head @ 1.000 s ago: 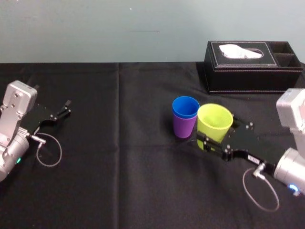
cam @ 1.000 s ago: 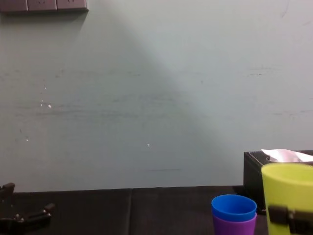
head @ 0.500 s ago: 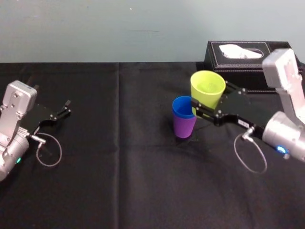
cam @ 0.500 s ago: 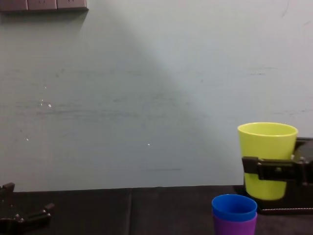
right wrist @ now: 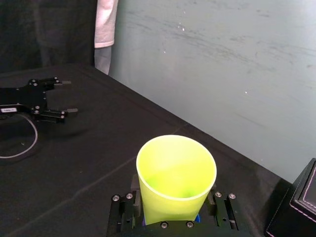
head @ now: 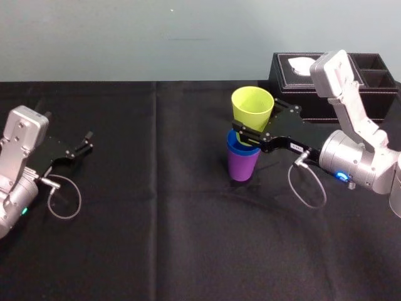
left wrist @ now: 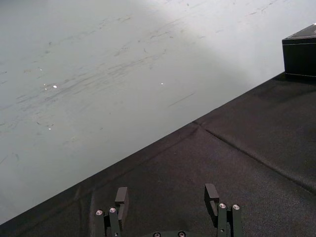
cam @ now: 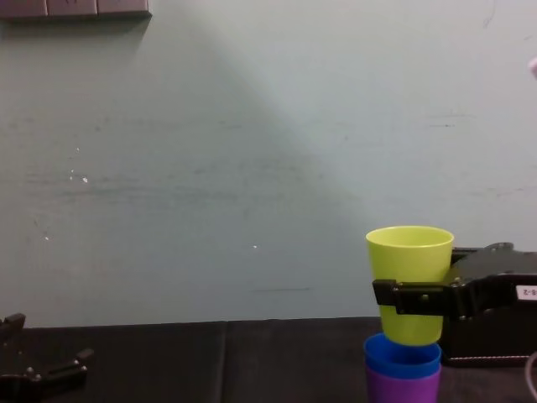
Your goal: Stack the three plastic cups sequentially using one hand.
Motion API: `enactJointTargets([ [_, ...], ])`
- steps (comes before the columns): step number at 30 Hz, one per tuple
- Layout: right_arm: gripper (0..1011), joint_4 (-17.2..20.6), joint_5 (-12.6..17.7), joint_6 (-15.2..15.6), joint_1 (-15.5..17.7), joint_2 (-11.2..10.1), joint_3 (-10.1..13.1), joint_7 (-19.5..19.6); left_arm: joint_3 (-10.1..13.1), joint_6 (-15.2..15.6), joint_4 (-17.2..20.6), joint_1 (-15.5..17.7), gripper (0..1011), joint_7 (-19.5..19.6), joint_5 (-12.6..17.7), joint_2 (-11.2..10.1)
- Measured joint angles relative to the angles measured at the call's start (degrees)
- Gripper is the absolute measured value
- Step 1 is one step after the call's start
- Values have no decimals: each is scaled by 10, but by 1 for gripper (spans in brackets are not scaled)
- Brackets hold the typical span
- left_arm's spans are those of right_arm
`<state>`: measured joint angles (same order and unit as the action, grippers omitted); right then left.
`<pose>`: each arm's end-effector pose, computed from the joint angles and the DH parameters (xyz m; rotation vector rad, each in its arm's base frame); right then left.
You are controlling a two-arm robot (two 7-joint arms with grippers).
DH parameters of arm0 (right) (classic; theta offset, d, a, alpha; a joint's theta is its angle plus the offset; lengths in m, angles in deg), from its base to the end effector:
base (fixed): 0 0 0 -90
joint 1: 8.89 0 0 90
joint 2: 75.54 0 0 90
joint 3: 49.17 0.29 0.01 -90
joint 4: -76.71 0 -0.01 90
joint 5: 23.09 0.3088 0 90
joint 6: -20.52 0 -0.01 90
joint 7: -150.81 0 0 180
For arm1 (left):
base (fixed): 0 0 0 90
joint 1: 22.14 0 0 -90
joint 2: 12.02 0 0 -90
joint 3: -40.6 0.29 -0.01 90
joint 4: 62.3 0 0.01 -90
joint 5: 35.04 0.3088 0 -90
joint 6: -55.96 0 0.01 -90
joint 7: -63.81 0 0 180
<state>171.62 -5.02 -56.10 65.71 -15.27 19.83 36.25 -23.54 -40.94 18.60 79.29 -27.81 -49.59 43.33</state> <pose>0.3743 -0.0335 -0.2054 -0.2541 -0.1191 -0.8229 0.3581 0.0827 -0.3023 0.3046 -0.2850 1.2480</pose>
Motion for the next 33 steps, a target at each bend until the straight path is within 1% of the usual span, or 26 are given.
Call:
enactJointTargets([
  [5, 731, -30, 2, -8, -15, 9, -7, -7, 0, 0, 0, 0, 1011, 0, 0, 0],
  [10, 731, -47, 3, -17, -21, 12, -11, -11, 0, 0, 0, 0, 1011, 0, 0, 0],
  [19, 731, -82, 8, -49, -30, 17, -17, -26, 0, 0, 0, 0, 1011, 0, 0, 0],
  [33, 731, -109, 1, -72, -31, 21, -26, -30, 0, 0, 0, 0, 1012, 0, 0, 0],
])
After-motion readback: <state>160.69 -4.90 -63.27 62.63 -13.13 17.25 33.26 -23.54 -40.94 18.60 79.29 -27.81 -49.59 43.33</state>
